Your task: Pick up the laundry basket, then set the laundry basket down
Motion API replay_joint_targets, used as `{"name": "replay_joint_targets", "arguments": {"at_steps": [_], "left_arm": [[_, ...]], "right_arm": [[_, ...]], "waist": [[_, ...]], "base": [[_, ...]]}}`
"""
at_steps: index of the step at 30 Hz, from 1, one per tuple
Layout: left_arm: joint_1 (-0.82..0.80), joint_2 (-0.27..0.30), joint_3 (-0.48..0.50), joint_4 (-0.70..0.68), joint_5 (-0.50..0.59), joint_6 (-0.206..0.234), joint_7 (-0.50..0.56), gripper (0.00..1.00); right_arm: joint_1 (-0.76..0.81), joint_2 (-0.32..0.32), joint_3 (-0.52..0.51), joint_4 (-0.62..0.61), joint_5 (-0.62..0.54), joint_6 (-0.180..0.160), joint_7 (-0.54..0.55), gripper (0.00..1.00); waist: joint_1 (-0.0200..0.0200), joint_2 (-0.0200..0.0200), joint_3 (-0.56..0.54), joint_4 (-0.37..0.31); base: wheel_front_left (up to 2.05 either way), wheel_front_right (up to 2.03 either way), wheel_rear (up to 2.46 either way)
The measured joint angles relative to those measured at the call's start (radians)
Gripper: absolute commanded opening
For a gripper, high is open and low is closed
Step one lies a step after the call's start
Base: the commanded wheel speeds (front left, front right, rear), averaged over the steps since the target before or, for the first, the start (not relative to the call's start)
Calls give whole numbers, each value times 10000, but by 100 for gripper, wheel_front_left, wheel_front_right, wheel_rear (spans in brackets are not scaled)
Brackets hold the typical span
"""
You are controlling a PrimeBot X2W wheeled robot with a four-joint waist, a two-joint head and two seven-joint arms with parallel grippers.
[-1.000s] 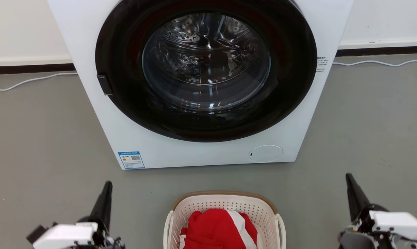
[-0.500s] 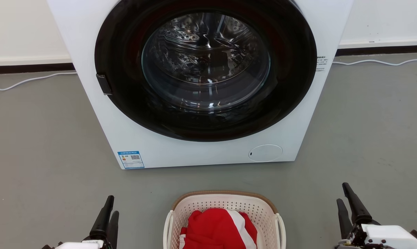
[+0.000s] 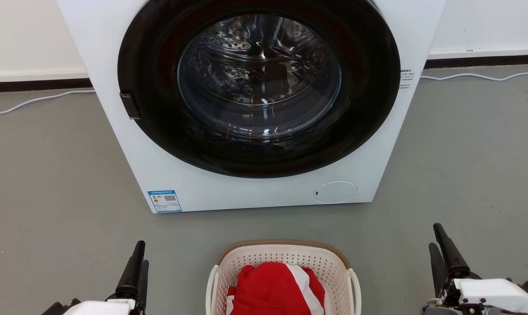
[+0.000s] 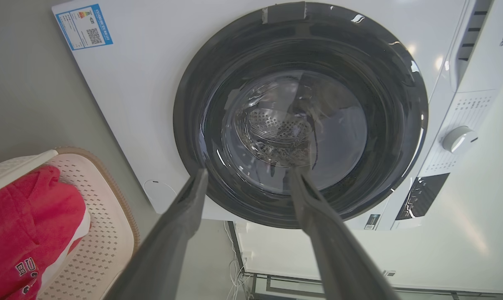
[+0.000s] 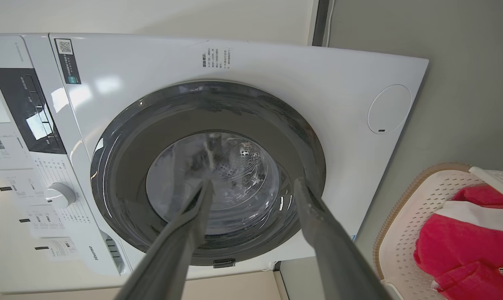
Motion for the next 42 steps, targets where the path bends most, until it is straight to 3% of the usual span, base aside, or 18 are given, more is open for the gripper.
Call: {"name": "replay_joint_targets", "arguments": {"at_steps": [16, 42], "left_arm": [[-29, 21, -301, -309, 1906, 0, -489, 100], [-208, 75, -704, -355, 6351, 0, -1200, 100]], "right_arm": [[-17, -263, 525, -487, -1459, 0, -437, 100], [-36, -759, 1221, -734, -5572, 8, -1172, 100]], "waist": [[-1, 0, 71, -74], [-1, 0, 79, -263]], "base": [[0, 0, 0], [0, 0, 0]]}}
